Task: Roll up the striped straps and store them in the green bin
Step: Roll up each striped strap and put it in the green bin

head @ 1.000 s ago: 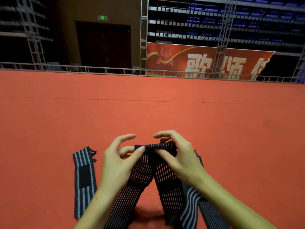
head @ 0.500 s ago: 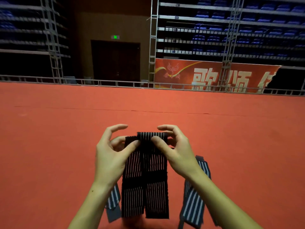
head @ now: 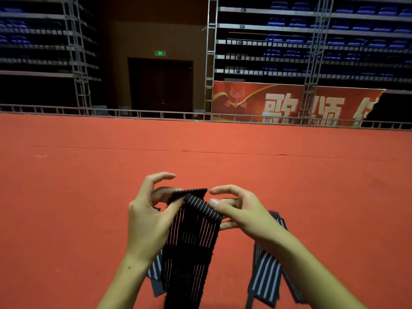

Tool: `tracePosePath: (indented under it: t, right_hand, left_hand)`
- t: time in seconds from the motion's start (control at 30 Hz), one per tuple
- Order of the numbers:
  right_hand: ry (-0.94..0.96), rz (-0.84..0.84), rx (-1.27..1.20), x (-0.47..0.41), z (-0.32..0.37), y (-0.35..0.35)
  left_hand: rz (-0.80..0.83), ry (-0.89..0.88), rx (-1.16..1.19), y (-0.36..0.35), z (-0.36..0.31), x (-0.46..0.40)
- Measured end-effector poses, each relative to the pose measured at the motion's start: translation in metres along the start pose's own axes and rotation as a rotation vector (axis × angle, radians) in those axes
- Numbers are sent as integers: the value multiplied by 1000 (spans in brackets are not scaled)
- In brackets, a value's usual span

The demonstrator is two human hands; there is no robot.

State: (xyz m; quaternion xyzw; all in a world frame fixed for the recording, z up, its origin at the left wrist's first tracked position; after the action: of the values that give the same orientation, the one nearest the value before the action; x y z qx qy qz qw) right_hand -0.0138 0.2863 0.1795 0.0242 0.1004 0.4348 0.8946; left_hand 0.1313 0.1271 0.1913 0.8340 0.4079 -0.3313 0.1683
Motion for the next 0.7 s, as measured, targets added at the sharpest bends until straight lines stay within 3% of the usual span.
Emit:
tracePosePath:
  t: [0.13, 0.3, 0.47, 0.6, 0.7]
  right_hand:
    - [89, -42, 71, -2, 1, 5]
    - [275, -171, 379, 3, 9, 8]
    - [442, -259, 536, 14, 17, 1]
    - [399, -286, 455, 15, 14, 8]
    - [246, -273, 170, 7, 6, 23]
  left_hand:
    - [-13, -48, -51, 1, -7, 1]
    - [-12, -100, -106, 0, -9, 2]
    - [-14, -122, -102, -4, -12, 5]
    - [-27, 8, -30, -3, -3, 5]
    - [2, 108, 44, -4, 3, 4]
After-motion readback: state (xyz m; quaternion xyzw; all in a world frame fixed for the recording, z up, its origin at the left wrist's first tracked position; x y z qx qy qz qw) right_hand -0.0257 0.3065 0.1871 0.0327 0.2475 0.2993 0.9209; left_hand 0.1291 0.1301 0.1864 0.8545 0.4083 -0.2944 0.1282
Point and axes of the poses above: each hand's wrist, its own x-axis away from the middle knuckle, its own y-axis out of the back of the hand, z = x × y, the point moved 6 cm from there along -x, towards the middle knuckle, and after that the axes turned 2 degrees about -y, right-handed, at the moved point
